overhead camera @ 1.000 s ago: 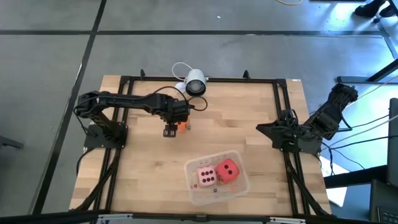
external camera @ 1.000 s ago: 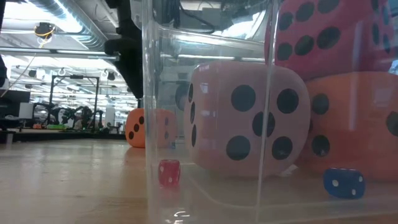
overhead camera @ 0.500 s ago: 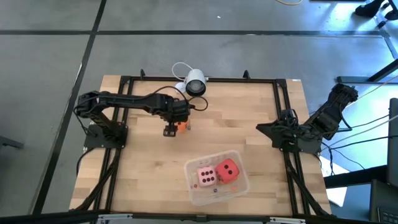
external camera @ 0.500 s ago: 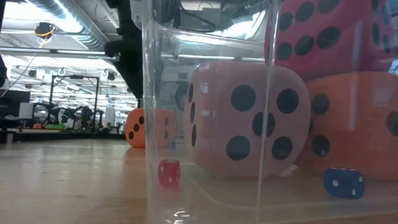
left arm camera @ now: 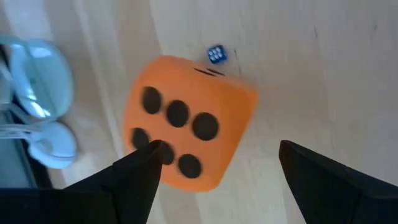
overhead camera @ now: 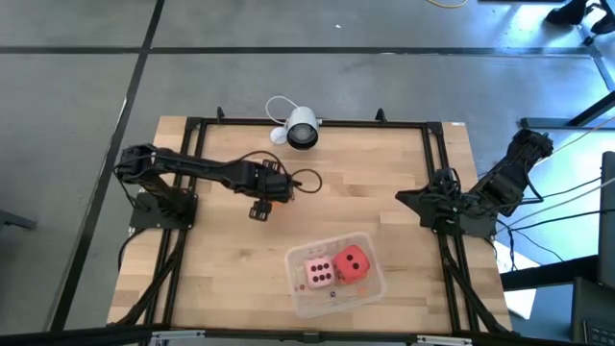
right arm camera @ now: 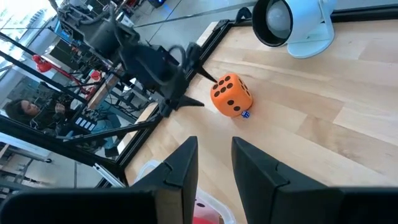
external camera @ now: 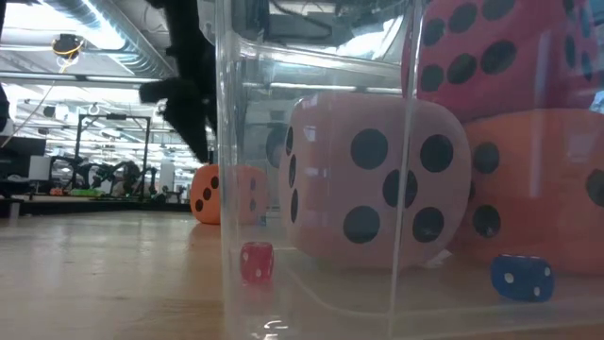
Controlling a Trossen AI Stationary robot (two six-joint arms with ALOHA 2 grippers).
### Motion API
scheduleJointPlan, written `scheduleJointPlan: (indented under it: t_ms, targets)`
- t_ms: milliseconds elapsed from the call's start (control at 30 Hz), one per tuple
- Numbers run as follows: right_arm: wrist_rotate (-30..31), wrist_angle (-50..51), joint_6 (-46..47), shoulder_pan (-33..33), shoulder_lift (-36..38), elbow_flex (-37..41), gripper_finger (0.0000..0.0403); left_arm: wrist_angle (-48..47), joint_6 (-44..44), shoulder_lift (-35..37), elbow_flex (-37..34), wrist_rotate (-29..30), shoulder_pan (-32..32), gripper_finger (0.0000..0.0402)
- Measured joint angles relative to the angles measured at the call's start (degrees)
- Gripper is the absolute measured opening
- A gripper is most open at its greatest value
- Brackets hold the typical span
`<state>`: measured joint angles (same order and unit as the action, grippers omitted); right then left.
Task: Pick & Place Dice
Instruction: Put the large orange die into the transparent bin
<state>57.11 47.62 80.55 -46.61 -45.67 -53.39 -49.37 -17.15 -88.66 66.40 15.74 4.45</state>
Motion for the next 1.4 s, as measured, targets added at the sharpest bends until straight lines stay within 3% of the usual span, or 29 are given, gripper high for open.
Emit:
scheduleJointPlan:
  t_ms: [300,900,1100,1267,1400]
  targets:
    - [-0.14,0.0,-0.02,0.0,-0.76,0.0,0.0098,11.68,-0.87,-0.04,-7.93,7.24,-1.55,0.0317]
    - [-1.23,-0.02,0.48,0.0,-0.81,0.0,0.0097,37.59,-9.94,-0.26,-19.71,11.22,-1.75,0.0317]
    - [-1.23,-0.02,0.69,0.0,-0.87,0.0,0.0097,42.18,-9.92,-0.31,-22.04,11.06,-1.68,0.0314]
    - [-1.28,-0.07,1.33,0.0,-0.87,0.0,0.0097,43.0,-8.73,-0.33,-23.33,10.62,-1.66,0.0269]
    - [-1.65,-0.33,1.31,0.0,-0.87,0.0,0.0097,41.97,-5.25,-0.37,-23.68,10.24,-1.62,0.0185]
